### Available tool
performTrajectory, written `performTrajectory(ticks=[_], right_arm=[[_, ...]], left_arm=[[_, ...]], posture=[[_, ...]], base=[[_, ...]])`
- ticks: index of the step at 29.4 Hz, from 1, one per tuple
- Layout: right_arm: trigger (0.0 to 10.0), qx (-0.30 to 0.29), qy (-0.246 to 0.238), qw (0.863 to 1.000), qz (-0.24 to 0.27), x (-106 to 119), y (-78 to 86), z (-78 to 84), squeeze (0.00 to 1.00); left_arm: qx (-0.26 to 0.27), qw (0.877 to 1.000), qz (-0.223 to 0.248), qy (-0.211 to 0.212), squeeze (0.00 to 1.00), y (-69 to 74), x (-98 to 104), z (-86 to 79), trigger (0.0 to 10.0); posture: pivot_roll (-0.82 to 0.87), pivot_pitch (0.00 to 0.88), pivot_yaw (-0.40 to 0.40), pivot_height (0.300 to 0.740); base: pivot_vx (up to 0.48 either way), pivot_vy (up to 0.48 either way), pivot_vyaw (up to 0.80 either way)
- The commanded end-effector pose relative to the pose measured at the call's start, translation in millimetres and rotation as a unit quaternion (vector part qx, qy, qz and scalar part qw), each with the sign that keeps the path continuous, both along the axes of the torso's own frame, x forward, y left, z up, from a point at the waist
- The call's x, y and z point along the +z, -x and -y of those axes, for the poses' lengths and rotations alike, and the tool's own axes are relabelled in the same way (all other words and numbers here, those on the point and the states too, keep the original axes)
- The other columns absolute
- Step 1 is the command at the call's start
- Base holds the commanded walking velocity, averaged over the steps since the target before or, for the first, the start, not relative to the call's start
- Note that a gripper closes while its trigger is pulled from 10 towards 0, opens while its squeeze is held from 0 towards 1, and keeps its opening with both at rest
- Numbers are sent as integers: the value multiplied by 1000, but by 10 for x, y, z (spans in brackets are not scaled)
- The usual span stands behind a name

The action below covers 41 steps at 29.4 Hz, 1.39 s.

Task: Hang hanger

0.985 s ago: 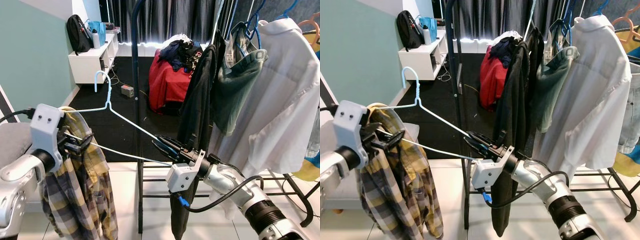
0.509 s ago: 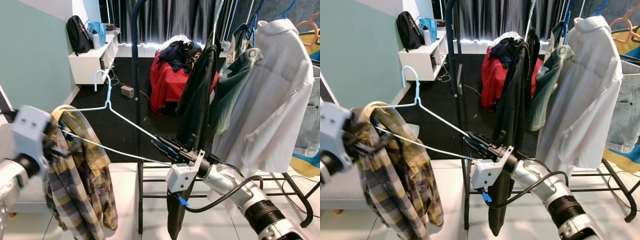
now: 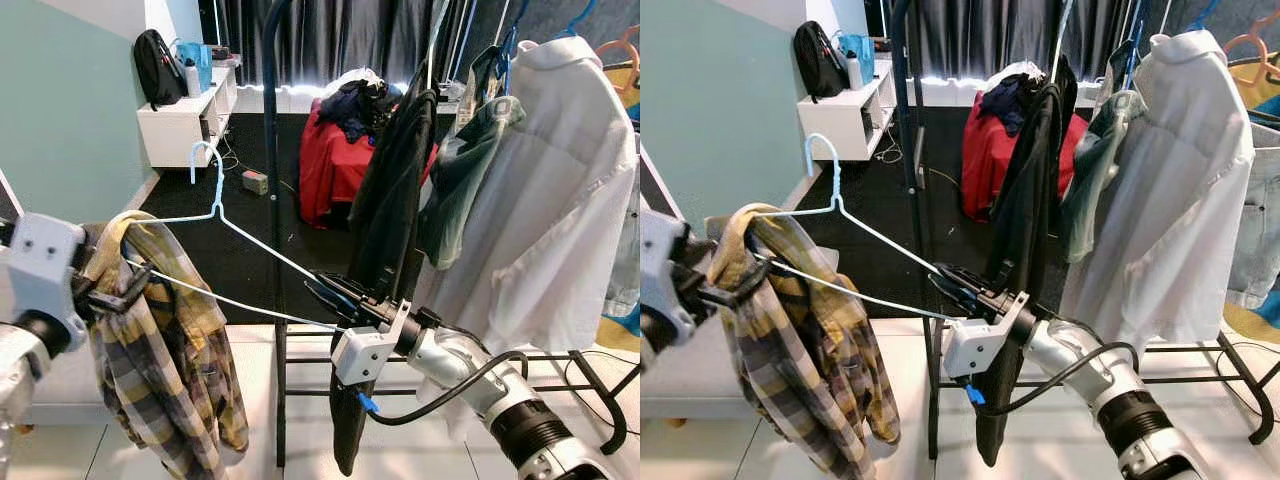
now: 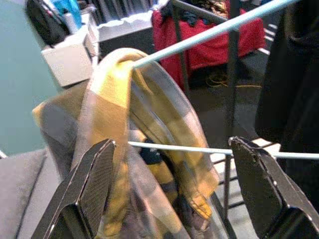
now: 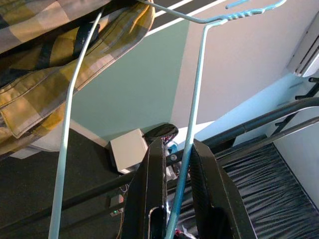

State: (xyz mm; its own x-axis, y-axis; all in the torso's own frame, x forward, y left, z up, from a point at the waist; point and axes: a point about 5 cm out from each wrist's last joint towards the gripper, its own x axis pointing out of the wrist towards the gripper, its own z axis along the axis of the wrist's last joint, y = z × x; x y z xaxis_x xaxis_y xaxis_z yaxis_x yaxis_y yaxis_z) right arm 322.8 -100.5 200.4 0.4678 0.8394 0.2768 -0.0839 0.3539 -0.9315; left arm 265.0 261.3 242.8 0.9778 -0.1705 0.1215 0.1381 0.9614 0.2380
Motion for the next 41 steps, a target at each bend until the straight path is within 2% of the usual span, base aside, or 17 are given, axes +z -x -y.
performTrajectory(ticks=[1, 4, 9, 22, 23, 27, 28, 29, 30, 35, 41], right_arm=[[10000, 10, -43, 999, 29, 137, 25, -10, 0], [10000, 10, -44, 999, 30, 152, 20, -11, 0], [10000, 14, -46, 998, 29, 149, 25, -31, 0], [10000, 21, -44, 998, 29, 161, 28, -57, 0], [10000, 21, -43, 998, 29, 161, 29, -56, 0], [10000, 21, -43, 998, 29, 161, 29, -56, 0], [10000, 21, -43, 998, 29, 159, 31, -56, 0], [10000, 21, -43, 998, 29, 159, 31, -56, 0], [10000, 22, -43, 998, 28, 154, 33, -59, 0], [10000, 23, -43, 998, 27, 149, 36, -64, 0], [10000, 27, -44, 998, 23, 114, 57, -101, 0]], left_arm=[[13, 1000, -8, 4, 0, -15, -62, -26, 10000], [55, 998, 17, 2, 0, -89, -35, -123, 10000], [76, 997, 29, -3, 0, -133, -31, -184, 10000], [61, 998, 32, 13, 0, -325, -111, -81, 10000], [58, 998, 32, 15, 0, -352, -117, -65, 9686], [58, 998, 32, 15, 0, -352, -117, -65, 9686], [55, 998, 34, 18, 0, -372, -120, -56, 4275], [55, 998, 34, 18, 0, -372, -120, -56, 4275], [54, 998, 34, 18, 0, -392, -127, -55, 0], [54, 998, 39, 13, 0, -426, -123, -61, 0], [42, 998, 56, -1, 0, -488, -28, -44, 0]], posture=[[55, 81, 16, 740], [56, 88, 10, 740], [59, 93, 4, 740], [49, 100, -3, 740], [47, 102, -2, 740], [47, 102, -2, 740], [48, 104, -2, 740], [48, 104, -2, 740], [47, 106, -3, 740], [48, 107, -4, 740], [48, 108, -4, 740]], base=[[0, 0, 0], [0, 0, 0], [0, 0, 0], [0, 0, 0], [0, 0, 0], [0, 0, 0], [0, 0, 0], [0, 0, 0], [0, 0, 0], [0, 0, 0], [0, 0, 0]])
